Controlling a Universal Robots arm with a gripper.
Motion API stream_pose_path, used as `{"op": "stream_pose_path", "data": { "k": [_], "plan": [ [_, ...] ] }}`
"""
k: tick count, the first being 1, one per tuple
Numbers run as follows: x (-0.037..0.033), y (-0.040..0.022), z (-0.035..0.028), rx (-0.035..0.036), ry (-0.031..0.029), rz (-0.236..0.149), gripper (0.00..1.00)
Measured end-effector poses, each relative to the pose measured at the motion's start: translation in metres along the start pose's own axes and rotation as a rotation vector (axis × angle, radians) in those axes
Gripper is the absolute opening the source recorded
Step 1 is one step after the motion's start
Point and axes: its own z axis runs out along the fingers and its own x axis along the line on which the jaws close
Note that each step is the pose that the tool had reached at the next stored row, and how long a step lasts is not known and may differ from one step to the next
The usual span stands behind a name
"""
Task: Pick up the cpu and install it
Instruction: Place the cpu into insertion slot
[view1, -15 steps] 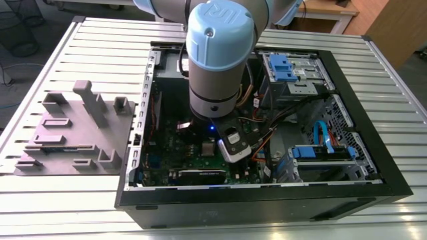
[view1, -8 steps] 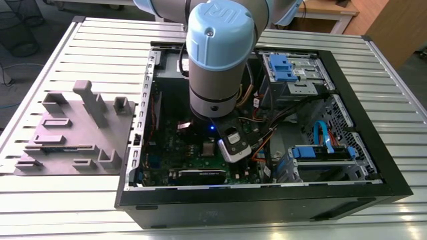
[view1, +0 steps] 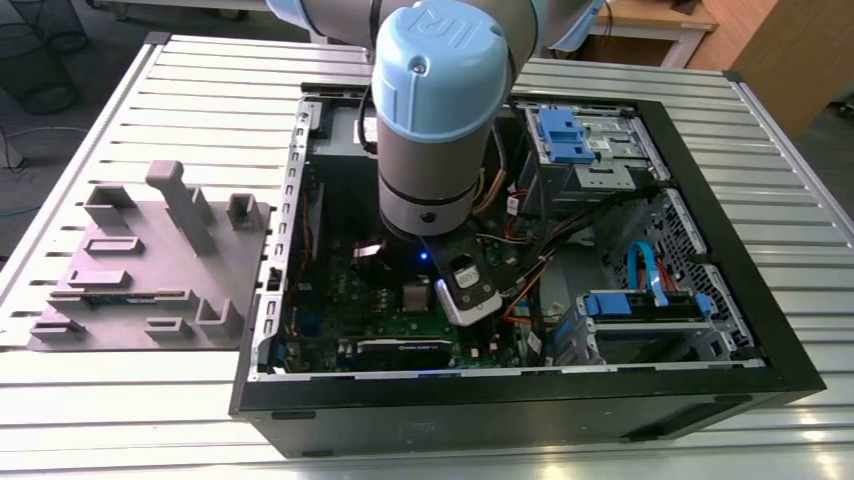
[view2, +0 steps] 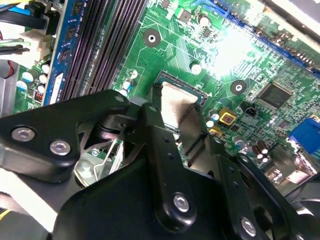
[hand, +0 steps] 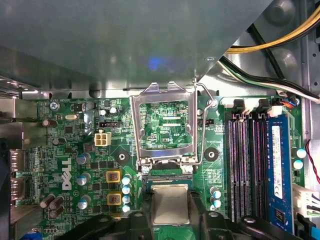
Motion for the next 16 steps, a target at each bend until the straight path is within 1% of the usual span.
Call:
{"op": "stream_pose_path", "data": {
  "k": [1, 7, 10, 16],
  "plan": [
    [0.0, 0.0, 0.0001, -0.0001, -0.0001, 0.0, 0.43],
    [-0.0001, 0.0, 0.0, 0.0004, 0.0, 0.001, 0.43],
    [0.0, -0.0002, 0.0014, 0.0008, 0.0002, 0.001, 0.43],
    [0.0, -0.0001, 0.0019, 0.0003, 0.0, 0.001, 0.43]
  ]
}}
